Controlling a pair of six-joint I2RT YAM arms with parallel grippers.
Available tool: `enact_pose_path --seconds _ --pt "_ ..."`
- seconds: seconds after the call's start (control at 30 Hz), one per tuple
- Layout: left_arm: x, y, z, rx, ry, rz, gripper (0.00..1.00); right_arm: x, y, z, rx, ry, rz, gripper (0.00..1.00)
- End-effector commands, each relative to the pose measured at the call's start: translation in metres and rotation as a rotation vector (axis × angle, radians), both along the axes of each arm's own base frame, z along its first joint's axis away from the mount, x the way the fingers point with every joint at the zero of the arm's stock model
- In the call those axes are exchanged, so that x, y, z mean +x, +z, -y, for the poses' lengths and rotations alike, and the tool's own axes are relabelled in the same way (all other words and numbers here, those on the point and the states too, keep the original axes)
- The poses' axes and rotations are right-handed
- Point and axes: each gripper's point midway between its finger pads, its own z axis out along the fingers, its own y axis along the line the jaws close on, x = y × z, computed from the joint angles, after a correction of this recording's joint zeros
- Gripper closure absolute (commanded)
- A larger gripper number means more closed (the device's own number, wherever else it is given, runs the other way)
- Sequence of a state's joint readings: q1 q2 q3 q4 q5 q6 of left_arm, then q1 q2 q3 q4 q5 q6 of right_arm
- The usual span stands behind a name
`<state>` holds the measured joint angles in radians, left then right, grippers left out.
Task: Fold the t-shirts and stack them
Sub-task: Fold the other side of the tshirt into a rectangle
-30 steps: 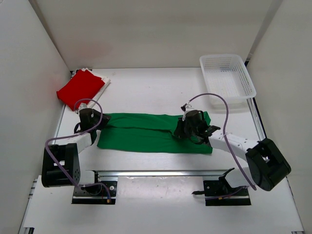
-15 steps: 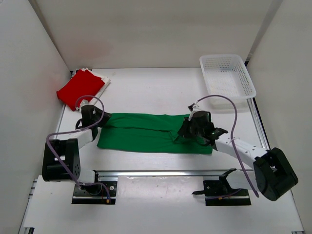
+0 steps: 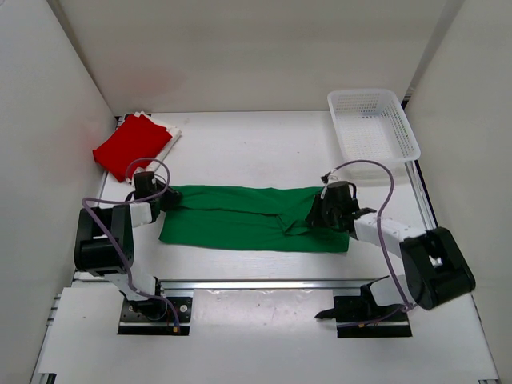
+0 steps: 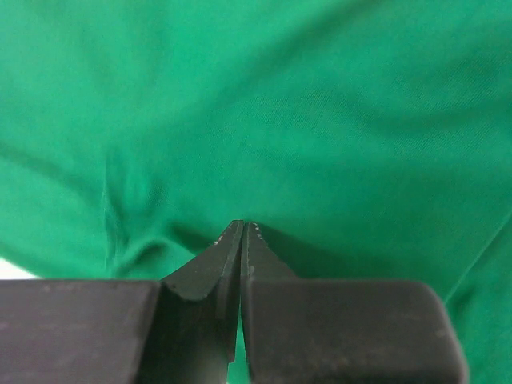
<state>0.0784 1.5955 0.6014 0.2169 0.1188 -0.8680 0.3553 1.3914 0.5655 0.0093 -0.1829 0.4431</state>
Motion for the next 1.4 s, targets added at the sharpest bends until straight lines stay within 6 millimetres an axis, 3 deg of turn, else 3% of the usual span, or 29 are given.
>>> enact_pose_path --seconds 0.0,0.03,0.13,0.17,0.23,0.3,0.37,0.4,0.47,0.6,0.7,0.8,0.97,1.07,1.13,1.23,1.3,1.37 --pt "0.015 0.013 -0.007 -0.003 0.003 0.035 0.68 -0.027 0.011 -0.007 0.017 0.051 0.053 1.0" --pt "0.017 0.012 -0.009 -0.008 0.008 0.027 0.68 -0.043 0.007 -0.004 0.005 0.053 0.033 1.0" --pt "0.019 0.008 -0.017 -0.04 0.025 0.014 0.69 -0.067 0.008 -0.006 0.023 0.056 0.044 1.0" --pt "0.02 0.008 -0.02 -0.047 0.03 0.012 0.69 -0.069 0.015 -0.01 0.041 0.057 0.071 1.0" --pt "0.023 0.009 -0.023 -0.06 0.04 0.011 0.69 -0.077 0.01 -0.008 0.061 0.051 0.057 1.0" --pt "0.022 0.013 -0.026 -0.062 0.043 0.018 0.69 -0.07 0.013 0.0 0.08 0.025 0.059 1.0" --pt "0.026 0.028 -0.029 -0.031 0.043 0.055 0.68 -0.048 0.039 0.004 0.114 -0.002 0.123 0.99" --pt "0.025 0.029 -0.03 -0.004 0.034 0.049 0.68 -0.038 0.042 0.014 0.112 -0.04 0.142 0.95" --pt "0.03 0.034 -0.035 0.064 0.03 0.041 0.65 -0.008 0.068 0.023 0.147 -0.099 0.244 0.89" --pt "0.033 0.036 -0.044 0.121 0.018 0.009 0.62 0.042 0.082 0.056 0.222 -0.234 0.28 0.83" --pt "0.037 0.041 -0.05 0.146 0.017 0.015 0.61 0.078 0.073 0.071 0.194 -0.301 0.266 0.73" --pt "0.037 0.037 -0.04 0.15 -0.025 0.007 0.57 0.089 0.057 0.081 0.175 -0.341 0.239 0.67" --pt "0.039 0.03 -0.018 0.084 -0.06 0.027 0.57 0.097 0.036 0.086 0.121 -0.35 0.208 0.67" --pt "0.034 0.017 -0.008 0.027 -0.066 0.012 0.6 0.096 0.024 0.088 0.088 -0.362 0.181 0.7" --pt "0.032 0.006 -0.009 0.01 -0.06 -0.019 0.59 0.101 0.019 0.099 0.019 -0.404 0.181 0.86" --pt "0.024 -0.006 -0.019 0.001 -0.035 -0.06 0.6 0.102 0.011 0.108 0.048 -0.437 0.145 0.96" --pt "0.021 -0.01 -0.025 -0.019 -0.01 -0.071 0.6 0.104 0.006 0.123 0.058 -0.474 0.122 0.98" --pt "0.018 -0.007 -0.029 -0.047 0.006 -0.057 0.6 0.102 0.007 0.122 0.072 -0.469 0.118 0.98"
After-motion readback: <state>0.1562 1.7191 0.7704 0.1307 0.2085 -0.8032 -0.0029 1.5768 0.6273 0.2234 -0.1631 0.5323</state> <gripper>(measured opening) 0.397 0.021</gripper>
